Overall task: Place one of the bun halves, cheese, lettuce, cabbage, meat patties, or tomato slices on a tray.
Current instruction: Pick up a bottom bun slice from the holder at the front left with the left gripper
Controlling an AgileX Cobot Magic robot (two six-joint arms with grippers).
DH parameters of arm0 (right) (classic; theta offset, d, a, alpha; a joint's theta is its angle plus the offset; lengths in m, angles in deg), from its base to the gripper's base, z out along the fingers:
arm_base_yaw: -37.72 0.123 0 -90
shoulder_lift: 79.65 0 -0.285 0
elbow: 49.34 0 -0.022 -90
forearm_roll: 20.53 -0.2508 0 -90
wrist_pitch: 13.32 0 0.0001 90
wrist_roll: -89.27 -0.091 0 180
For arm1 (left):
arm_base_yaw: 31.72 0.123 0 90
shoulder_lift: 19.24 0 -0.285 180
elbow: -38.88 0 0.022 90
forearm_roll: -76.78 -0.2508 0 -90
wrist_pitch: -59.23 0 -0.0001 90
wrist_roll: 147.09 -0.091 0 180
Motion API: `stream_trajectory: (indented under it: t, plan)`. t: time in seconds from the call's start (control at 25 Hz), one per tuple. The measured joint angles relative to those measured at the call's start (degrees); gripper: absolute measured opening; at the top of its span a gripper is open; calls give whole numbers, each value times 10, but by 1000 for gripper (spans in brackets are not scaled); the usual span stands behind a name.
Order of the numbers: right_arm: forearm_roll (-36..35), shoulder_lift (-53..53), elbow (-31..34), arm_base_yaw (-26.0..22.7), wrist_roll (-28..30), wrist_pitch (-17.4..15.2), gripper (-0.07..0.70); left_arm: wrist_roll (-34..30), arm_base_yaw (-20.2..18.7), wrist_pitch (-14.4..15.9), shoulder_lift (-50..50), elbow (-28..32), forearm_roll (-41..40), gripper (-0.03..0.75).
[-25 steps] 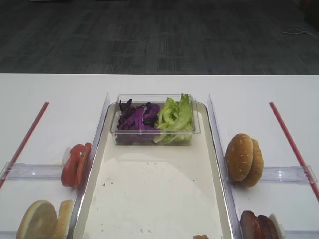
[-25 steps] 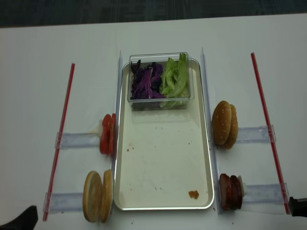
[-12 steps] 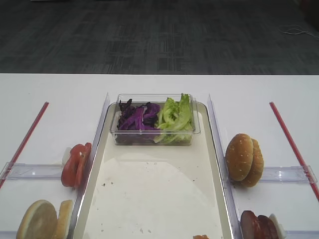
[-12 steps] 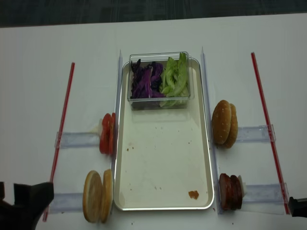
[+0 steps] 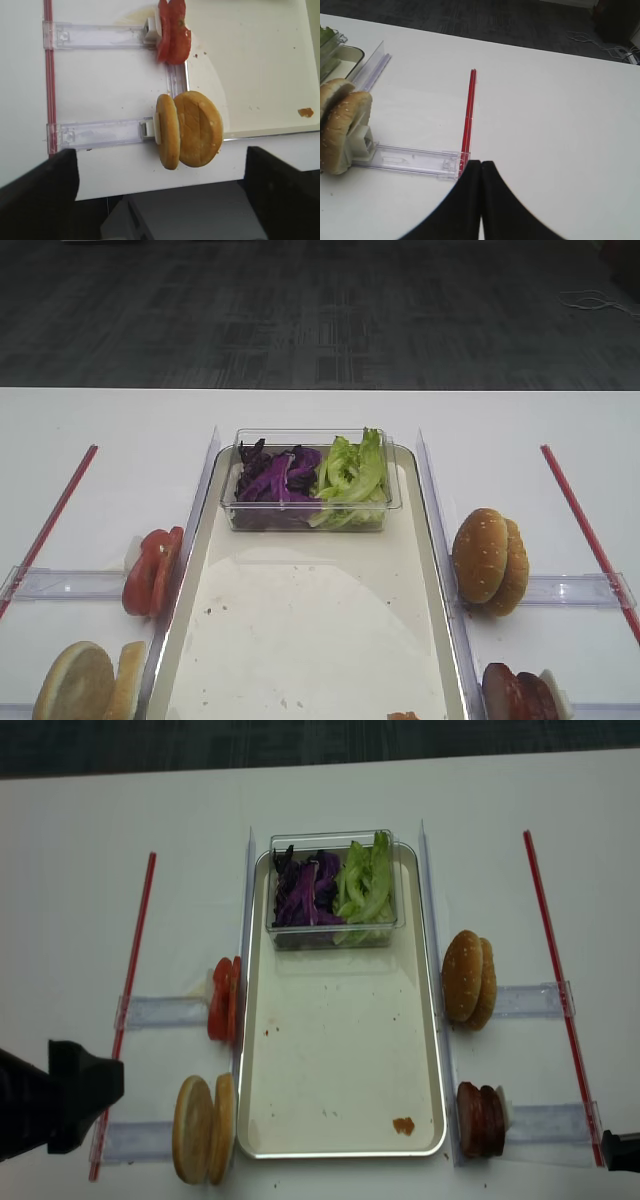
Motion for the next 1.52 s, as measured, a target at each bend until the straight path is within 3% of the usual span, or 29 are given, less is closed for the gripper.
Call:
stream_trajectory:
  t: [0.4,0.6,1.08,1.52]
  plan:
    - [0,0,0,0,-1,0,133,-15,-7,-2,-59,0,6,611]
    - [0,0,0,0,-1,0,133,-3,-63,-4,-96,0,-1,611]
    - [0,0,0,0,-1,0,133,117,-214,-7,-144,-1,-43,611]
    - [0,0,0,0,-1,0,133,196,-295,-11,-204,-24,-49,603]
